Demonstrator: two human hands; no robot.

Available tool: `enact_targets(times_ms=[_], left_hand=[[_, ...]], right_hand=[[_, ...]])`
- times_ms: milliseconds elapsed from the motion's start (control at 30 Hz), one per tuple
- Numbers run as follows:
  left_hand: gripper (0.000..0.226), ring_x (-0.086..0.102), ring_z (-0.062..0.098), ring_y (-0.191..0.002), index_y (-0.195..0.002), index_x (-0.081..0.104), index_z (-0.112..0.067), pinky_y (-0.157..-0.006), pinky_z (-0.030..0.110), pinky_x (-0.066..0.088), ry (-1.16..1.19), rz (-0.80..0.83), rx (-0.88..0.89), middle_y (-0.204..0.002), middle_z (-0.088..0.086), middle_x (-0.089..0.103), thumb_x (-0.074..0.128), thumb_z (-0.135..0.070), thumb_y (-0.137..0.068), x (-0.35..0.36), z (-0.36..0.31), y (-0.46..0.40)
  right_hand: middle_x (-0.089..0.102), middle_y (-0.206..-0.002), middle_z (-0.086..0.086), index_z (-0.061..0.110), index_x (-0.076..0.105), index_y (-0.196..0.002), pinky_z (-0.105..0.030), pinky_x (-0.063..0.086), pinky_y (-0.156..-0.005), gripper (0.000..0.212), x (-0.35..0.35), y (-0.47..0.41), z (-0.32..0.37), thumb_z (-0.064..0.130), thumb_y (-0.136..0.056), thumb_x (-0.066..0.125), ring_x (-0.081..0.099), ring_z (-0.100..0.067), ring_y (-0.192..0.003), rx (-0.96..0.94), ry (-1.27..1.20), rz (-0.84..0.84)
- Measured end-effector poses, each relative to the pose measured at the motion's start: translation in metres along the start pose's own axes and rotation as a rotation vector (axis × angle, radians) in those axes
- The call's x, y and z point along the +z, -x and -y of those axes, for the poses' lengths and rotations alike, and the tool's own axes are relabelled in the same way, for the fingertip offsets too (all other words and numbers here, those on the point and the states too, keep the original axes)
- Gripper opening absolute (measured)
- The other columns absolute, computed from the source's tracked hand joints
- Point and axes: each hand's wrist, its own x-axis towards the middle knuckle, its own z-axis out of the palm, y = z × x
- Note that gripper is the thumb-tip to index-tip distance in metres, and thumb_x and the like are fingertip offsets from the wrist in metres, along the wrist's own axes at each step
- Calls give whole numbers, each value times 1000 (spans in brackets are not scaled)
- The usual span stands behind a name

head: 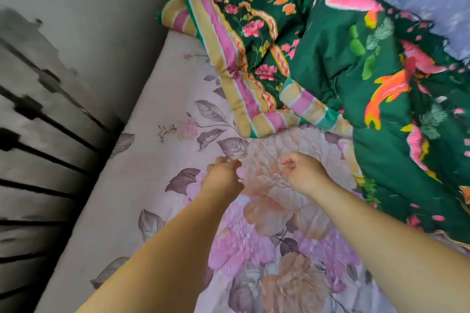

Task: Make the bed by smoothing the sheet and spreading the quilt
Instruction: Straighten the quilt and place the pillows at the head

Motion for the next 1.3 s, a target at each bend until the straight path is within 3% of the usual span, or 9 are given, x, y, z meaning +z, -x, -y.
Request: enact_targets(times_ms=[200,533,700,767,933,1033,1100,1200,1300], left_hand=[[100,-19,34,-144,-148,2,-44,-106,68,23,-275,183,-31,-156,2,-23,74,-24,-81,38,22,-78],[70,-13,43,-140,-137,28,-38,-96,73,26,-280,126,-112,-154,6,-11,65,-15,-82,78,23,-123],[71,-14,43,-140,-138,28,-38,-96,73,25,-303,141,-115,-155,5,-13,65,-14,-82,79,24,-126],[68,-13,43,-140,-138,28,-39,-96,73,26,-304,128,-108,-155,5,-12,62,-16,-84,80,24,-126],[97,-12,36,-143,-144,19,-42,-101,71,25,-241,262,-50,-156,1,-9,80,-39,-68,54,22,-108],[114,-5,24,-146,-150,6,-35,-112,57,14,-17,304,24,-158,-1,-1,80,-52,-65,39,21,-73],[113,5,12,-146,-150,-1,-34,-117,37,17,405,337,48,-158,-9,5,80,-41,-70,34,2,-32],[90,48,-25,-103,-148,16,-24,-78,-1,43,1022,160,124,-123,-27,42,70,0,-80,19,-40,18],[79,53,-29,-78,-140,28,-8,-65,-2,42,1166,-38,219,-106,-18,51,65,17,-75,1,-71,54]], right_hand=[[48,-134,-9,16,48,-133,-34,43,-94,43,41,-87,-3,8,-91,47,48,-29,-119,-117,393,-24],[15,-156,-16,19,26,-146,-52,8,-115,55,59,-203,17,16,-94,42,9,-35,-145,-269,971,-312],[59,-119,-19,6,51,-124,-39,33,-96,36,54,-209,30,1,-89,42,53,-36,-113,-295,793,-282],[61,-113,-20,7,49,-124,-34,38,-78,35,50,-194,29,2,-89,44,57,-39,-105,-288,627,-245],[64,-107,-18,15,52,-121,-35,45,-76,31,33,-130,19,18,-91,50,58,-37,-100,-275,369,-172],[65,-105,-14,18,57,-114,-36,45,-77,26,14,-90,26,21,-89,54,57,-36,-99,-209,178,-190],[65,-104,-12,18,60,-107,-33,41,-74,21,0,-63,38,26,-88,57,58,-34,-100,-195,59,-183],[66,-104,-10,16,62,-102,-33,43,-76,20,-14,-23,56,29,-88,59,59,-32,-100,-219,-48,-148],[70,-103,-9,15,65,-103,-38,49,-87,22,-34,17,69,28,-86,61,62,-31,-101,-222,-181,-141]])
